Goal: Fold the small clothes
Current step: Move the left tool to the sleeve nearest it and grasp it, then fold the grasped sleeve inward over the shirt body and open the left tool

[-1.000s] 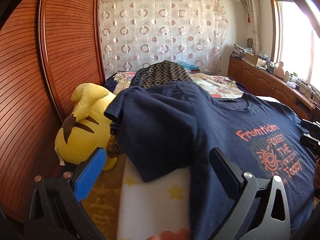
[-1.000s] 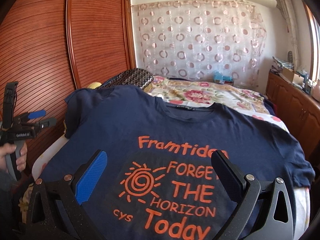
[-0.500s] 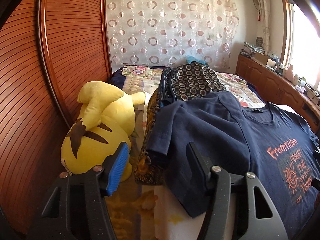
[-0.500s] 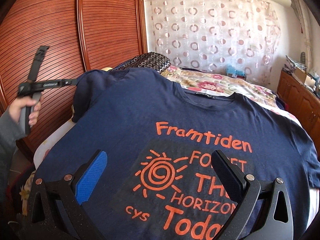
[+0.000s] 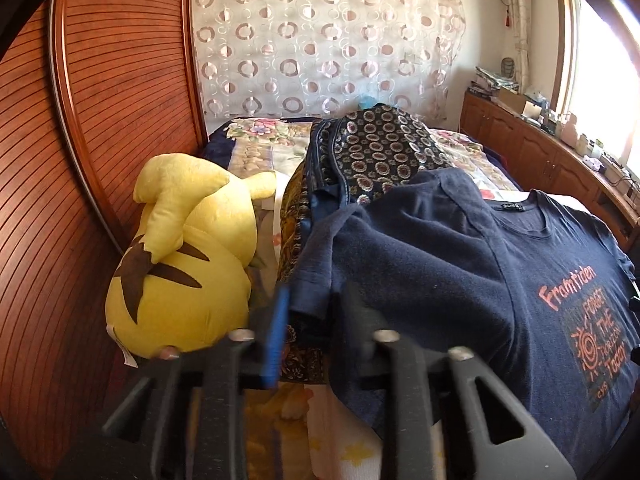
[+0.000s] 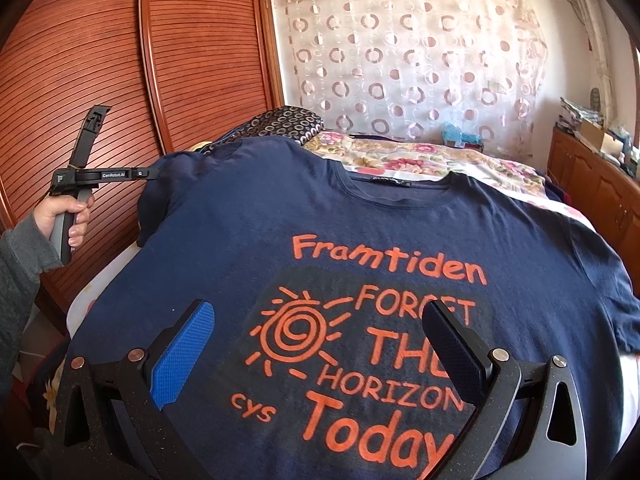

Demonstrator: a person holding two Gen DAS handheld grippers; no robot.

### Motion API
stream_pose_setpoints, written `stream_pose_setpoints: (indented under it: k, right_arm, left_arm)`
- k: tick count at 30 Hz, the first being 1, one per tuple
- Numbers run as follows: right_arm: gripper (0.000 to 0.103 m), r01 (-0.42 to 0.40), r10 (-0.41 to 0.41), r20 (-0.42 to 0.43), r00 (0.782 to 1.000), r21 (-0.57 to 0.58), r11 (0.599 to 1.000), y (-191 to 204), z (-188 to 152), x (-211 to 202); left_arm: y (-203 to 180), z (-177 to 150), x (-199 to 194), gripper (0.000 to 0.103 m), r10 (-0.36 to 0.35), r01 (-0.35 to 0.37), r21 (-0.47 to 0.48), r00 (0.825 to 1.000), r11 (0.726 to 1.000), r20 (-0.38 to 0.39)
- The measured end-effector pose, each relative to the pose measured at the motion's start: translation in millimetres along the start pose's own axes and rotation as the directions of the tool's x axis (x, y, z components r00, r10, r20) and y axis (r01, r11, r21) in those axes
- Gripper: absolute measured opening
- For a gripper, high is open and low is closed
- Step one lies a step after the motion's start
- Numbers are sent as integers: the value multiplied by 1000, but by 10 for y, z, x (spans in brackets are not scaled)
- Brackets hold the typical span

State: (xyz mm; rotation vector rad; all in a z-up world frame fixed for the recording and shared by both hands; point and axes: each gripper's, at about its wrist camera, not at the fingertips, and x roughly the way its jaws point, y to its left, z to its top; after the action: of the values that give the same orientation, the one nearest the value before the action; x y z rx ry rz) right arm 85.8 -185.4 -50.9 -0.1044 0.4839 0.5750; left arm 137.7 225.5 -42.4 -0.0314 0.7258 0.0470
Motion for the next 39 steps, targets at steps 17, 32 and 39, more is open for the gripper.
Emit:
stream_pose_setpoints:
  k: [17,32,39]
  right_arm:
    - [103,35,-37,24,999,72,997,-155,-37,-94]
    - [103,68,-72,36,997,101,993,-104,-90,-108]
    - [101,38,-40,25,999,74,997,-60,15,-29]
  left_arm:
    - [-1080,551,-728,5,-196,173,172,973,970,126]
    - [-1792,562,-740,32,-254,220,272,962,937,98]
    - [-1512,206,-716,62,-202,172,249,974,953,102]
